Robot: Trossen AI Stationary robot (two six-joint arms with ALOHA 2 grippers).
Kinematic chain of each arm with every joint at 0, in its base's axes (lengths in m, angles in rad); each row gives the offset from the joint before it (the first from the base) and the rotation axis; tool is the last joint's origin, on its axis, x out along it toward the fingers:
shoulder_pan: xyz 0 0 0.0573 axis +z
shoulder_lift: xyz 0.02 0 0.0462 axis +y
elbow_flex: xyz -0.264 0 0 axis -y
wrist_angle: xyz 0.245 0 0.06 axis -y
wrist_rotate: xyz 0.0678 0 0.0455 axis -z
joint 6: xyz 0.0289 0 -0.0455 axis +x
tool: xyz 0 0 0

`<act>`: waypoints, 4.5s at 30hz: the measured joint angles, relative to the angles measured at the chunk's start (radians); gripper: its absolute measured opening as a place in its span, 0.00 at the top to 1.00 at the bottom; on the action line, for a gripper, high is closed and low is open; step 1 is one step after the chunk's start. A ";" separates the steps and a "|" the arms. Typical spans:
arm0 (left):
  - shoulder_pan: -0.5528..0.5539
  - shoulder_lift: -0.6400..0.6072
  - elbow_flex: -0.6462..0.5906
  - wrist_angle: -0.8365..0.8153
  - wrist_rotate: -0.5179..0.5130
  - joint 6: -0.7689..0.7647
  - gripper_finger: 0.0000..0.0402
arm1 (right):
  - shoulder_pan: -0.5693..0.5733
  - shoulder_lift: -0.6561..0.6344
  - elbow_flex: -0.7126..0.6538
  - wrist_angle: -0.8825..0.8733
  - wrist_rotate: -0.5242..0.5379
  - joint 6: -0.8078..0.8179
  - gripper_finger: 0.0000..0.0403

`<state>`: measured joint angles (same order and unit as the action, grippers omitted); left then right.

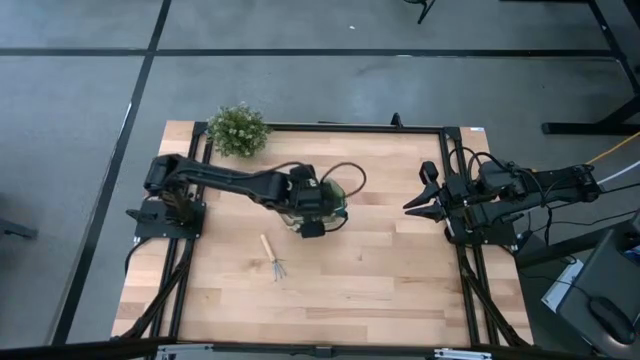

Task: Pick & Place Garden tools in Gardening bag
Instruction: Put the hand rake into the gardening bag

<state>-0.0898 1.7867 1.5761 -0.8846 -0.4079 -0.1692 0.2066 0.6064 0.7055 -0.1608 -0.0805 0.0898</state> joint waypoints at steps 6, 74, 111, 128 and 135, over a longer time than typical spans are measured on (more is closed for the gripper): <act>-0.001 -0.083 0.000 -0.009 0.009 0.001 0.97 | 0.000 0.000 0.000 0.000 0.000 0.000 0.85; -0.365 0.116 0.001 -0.391 0.328 0.457 0.58 | 0.000 0.000 0.000 -0.016 0.000 0.000 0.85; -0.312 -0.119 -0.613 0.158 0.249 0.584 0.58 | 0.000 0.001 0.000 -0.019 0.000 0.000 0.85; -0.237 -0.119 -0.630 0.239 0.323 0.615 0.58 | 0.000 0.001 0.000 -0.019 0.000 0.000 0.85; -0.226 -0.119 -0.666 0.256 0.324 0.602 0.58 | 0.000 0.001 0.000 -0.019 0.000 0.000 0.85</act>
<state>-0.3161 1.6680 0.9104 -0.6289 -0.0837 0.4332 0.2064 0.6075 0.7055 -0.1799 -0.0803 0.0898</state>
